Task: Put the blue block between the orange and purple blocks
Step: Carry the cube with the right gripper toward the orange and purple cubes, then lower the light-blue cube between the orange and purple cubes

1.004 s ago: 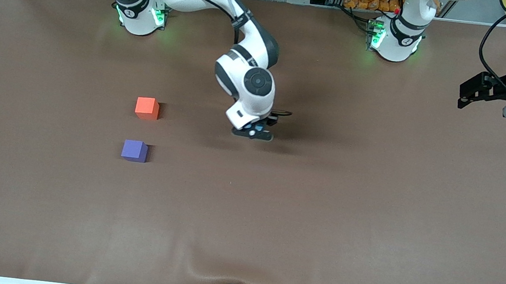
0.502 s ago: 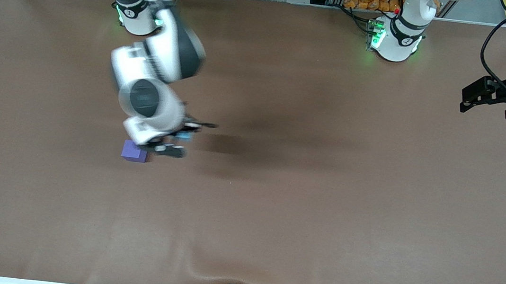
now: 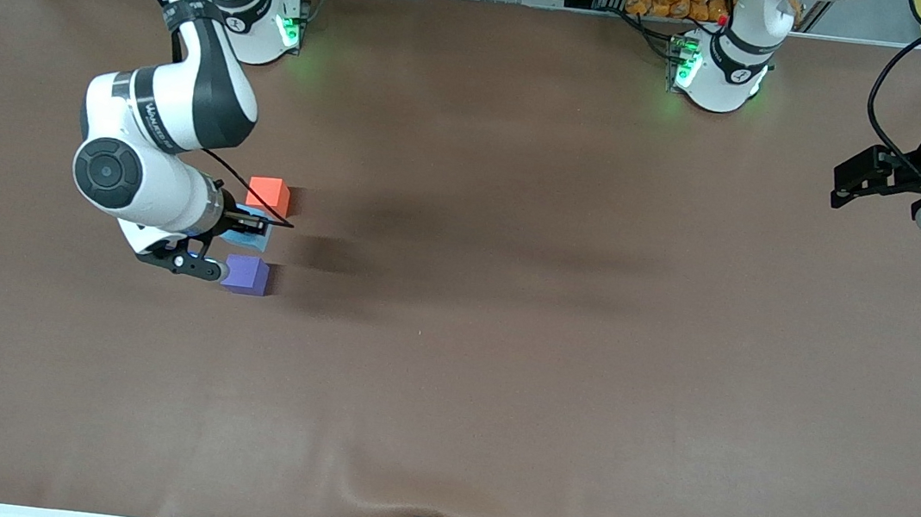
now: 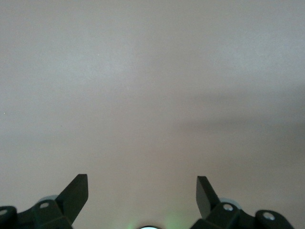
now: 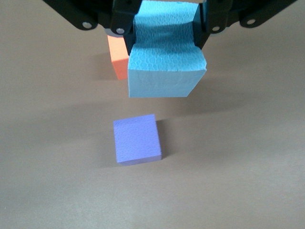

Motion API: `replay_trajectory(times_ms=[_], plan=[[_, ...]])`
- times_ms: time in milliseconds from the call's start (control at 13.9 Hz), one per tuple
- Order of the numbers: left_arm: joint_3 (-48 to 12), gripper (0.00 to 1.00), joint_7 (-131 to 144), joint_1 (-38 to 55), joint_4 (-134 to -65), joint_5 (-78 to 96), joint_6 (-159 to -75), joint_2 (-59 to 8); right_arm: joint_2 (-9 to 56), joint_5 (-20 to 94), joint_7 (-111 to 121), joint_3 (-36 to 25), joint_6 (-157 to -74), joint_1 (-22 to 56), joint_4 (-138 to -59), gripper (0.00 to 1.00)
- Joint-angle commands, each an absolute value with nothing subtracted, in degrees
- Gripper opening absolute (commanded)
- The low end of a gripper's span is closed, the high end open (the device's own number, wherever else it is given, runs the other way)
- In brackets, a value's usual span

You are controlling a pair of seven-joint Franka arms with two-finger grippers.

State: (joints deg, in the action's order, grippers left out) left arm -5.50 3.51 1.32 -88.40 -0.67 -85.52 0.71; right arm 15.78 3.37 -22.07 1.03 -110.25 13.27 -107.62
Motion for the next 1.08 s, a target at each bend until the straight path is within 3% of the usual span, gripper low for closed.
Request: replay_trajectory(times_ms=[0, 1004], plan=[[-6.0, 1.00, 3.9, 0.8, -88.4, -1.1, -86.0, 0.9, 11.9, 3.5, -18.3, 2.4, -116.9, 11.4, -117.2, 0.00], [-5.9, 1.00, 4.2, 0.9, -88.4, -1.1, -85.9, 0.9, 12.7, 3.8, -10.9, 2.5, -128.1, 9.4, -125.0, 0.00]])
